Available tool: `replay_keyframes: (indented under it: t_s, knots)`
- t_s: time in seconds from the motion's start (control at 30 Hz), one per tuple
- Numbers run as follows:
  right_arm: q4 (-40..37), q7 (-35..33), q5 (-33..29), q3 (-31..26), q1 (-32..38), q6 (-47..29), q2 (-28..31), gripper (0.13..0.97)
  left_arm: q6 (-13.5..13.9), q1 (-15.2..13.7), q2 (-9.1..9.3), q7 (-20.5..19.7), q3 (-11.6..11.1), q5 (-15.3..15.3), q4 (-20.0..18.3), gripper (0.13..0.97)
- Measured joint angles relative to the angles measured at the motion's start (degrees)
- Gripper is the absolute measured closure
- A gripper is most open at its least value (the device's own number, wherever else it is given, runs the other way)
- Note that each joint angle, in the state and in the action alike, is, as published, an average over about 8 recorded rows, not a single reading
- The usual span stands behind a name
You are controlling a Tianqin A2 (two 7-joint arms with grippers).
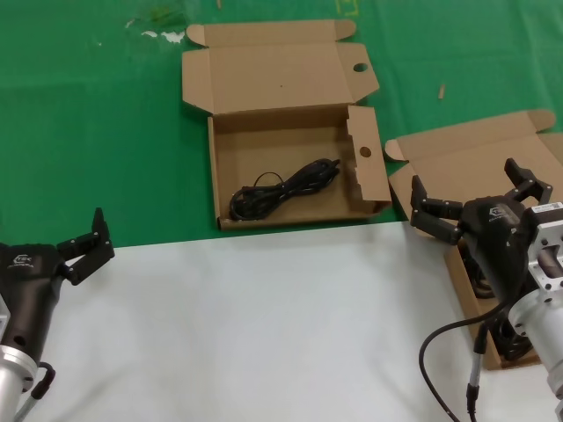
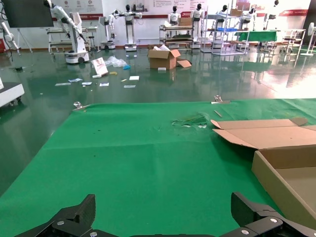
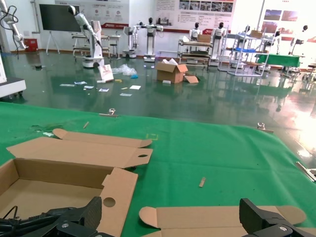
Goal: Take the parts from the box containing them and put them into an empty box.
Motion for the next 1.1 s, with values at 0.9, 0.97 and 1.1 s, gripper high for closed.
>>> replay_keyframes:
  t_s: [0.9, 0.97, 1.1]
  knots:
    - [0.00, 0.00, 0.00, 0.00, 0.00, 0.00, 0.00, 0.129, 0.00, 0.00, 0.00, 0.00, 0.00, 0.00, 0.00, 0.132]
    - [0.00, 0.00, 0.00, 0.00, 0.00, 0.00, 0.00, 0.129, 0.00, 0.00, 0.00, 0.00, 0.00, 0.00, 0.00, 0.132]
    - [0.00, 0.00, 0.00, 0.00, 0.00, 0.00, 0.00, 0.129, 0.00, 0.00, 0.00, 0.00, 0.00, 0.00, 0.00, 0.132]
